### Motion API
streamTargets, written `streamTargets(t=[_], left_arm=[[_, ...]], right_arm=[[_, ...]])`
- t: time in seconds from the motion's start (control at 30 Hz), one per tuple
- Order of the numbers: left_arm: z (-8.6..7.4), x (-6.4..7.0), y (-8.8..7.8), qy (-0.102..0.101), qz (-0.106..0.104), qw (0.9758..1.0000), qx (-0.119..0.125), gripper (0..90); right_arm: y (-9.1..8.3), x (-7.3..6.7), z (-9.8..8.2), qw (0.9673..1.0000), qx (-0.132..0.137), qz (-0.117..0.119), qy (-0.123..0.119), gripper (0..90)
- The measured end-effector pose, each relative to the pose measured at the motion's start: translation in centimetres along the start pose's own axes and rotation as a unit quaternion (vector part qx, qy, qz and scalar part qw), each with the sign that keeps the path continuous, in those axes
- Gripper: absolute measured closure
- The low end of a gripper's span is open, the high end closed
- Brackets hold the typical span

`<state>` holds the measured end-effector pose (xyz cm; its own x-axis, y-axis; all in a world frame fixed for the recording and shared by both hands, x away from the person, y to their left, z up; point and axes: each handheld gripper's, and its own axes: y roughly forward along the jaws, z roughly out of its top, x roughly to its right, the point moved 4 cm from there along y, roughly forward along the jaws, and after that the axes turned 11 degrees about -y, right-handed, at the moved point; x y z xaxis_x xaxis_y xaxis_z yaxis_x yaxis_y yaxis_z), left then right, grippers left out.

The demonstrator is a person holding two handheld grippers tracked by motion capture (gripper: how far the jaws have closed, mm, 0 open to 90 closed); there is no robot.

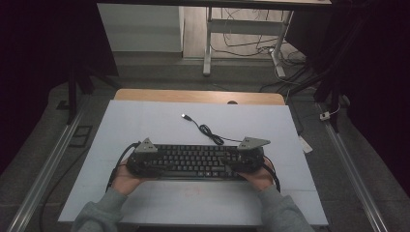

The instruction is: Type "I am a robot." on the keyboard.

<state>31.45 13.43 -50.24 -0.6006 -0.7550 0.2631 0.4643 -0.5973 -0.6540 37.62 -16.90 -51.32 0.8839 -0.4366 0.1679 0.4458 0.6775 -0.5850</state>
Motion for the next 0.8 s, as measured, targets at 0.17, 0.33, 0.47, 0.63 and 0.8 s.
streamTargets(t=[0.17, 0.33, 0.47, 0.63, 0.8], left_arm=[[-0.3, 0.5, 0.6, 0.008, -0.012, 0.9998, -0.012, 52.3], [-0.5, 1.1, 1.0, 0.023, -0.021, 0.9993, -0.022, 67.3], [-0.8, 1.4, 1.6, 0.037, -0.022, 0.9985, -0.034, 83.8], [-1.2, 1.8, 2.4, 0.053, -0.014, 0.9973, -0.049, 88.8], [-1.8, 1.4, 3.6, 0.055, 0.003, 0.9963, -0.065, 88.8]], right_arm=[[0.1, 0.0, -0.1, 1.0000, -0.003, 0.001, 0.000, 49.0], [0.1, -0.1, 0.0, 1.0000, -0.004, 0.002, -0.002, 48.9], [0.1, 0.0, -0.1, 1.0000, -0.007, -0.001, 0.000, 48.7], [0.2, 0.0, -0.1, 1.0000, -0.007, 0.002, 0.000, 48.7], [0.2, -0.1, -0.1, 1.0000, -0.007, 0.003, -0.001, 48.7]])
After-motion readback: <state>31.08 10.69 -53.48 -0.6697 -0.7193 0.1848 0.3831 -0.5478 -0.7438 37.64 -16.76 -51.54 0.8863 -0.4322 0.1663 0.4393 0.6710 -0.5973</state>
